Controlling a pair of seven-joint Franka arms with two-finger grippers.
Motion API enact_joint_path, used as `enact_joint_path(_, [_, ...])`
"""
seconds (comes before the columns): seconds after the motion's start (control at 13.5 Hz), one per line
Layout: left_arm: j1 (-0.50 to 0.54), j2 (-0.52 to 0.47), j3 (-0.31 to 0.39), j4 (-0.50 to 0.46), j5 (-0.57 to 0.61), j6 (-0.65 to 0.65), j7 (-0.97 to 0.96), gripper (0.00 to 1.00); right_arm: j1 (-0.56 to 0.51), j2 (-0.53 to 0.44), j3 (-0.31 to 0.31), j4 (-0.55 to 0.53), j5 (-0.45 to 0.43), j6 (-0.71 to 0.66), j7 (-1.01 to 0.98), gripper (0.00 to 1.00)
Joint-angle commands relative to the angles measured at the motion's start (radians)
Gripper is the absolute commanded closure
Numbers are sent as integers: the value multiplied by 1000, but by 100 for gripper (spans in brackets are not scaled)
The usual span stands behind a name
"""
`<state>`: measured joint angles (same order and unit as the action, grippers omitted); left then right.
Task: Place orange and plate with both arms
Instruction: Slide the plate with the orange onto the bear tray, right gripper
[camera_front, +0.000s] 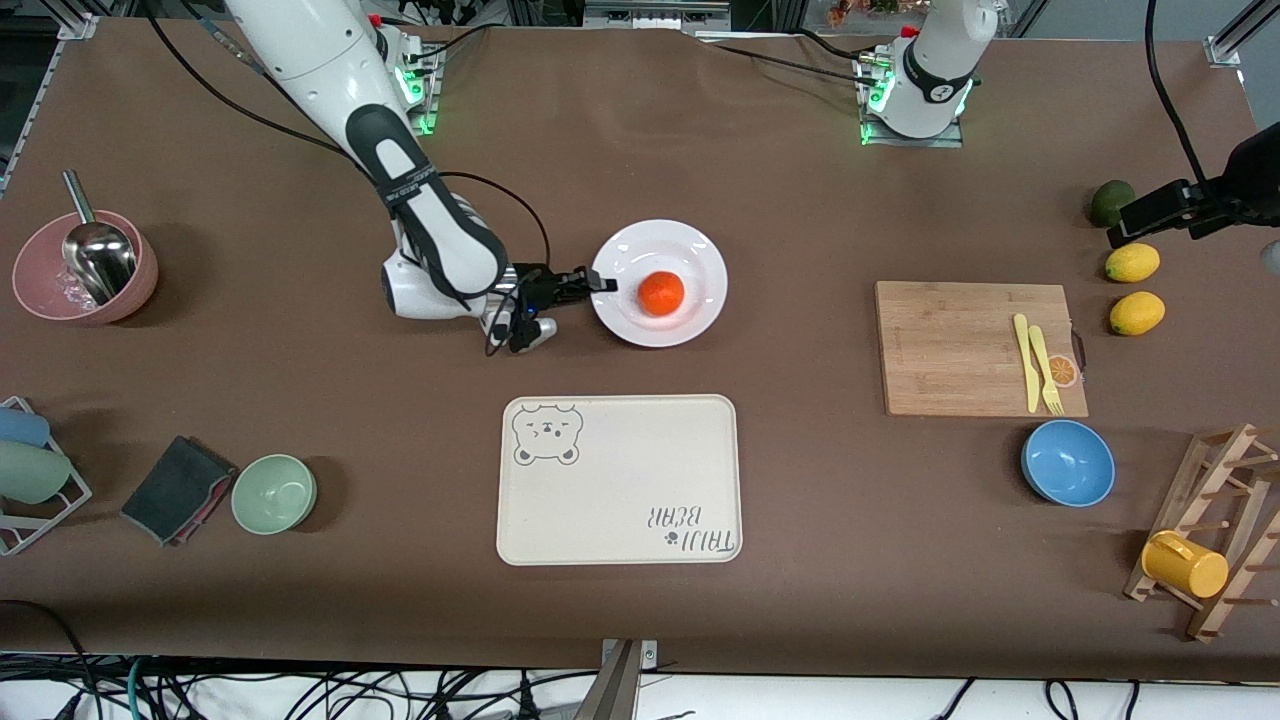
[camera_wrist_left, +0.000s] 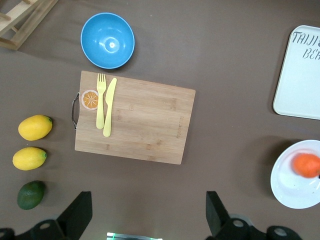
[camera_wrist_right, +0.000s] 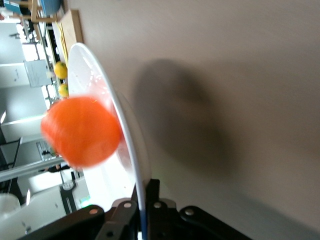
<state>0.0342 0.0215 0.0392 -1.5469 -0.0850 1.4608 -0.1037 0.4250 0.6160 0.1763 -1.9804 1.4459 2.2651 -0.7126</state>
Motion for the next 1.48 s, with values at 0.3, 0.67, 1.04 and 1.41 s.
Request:
enact_joint_path(0.3, [9,-5,-1,10,-29,-5,1,0,248,105,0,323,-7,286,462,100])
enact_joint_path(0.67, [9,-3,1,8,-27,-5,4,0,225,143,-62,440,-9,327,584,100])
enact_joint_path(1.04, [19,0,1,8,-29,-2,4,0,212,282,-202,642,-10,326,602,100])
enact_joint_path(1.41, [21,0,1,10,-29,-2,4,0,147,438,-207,799,-13,326,595,100])
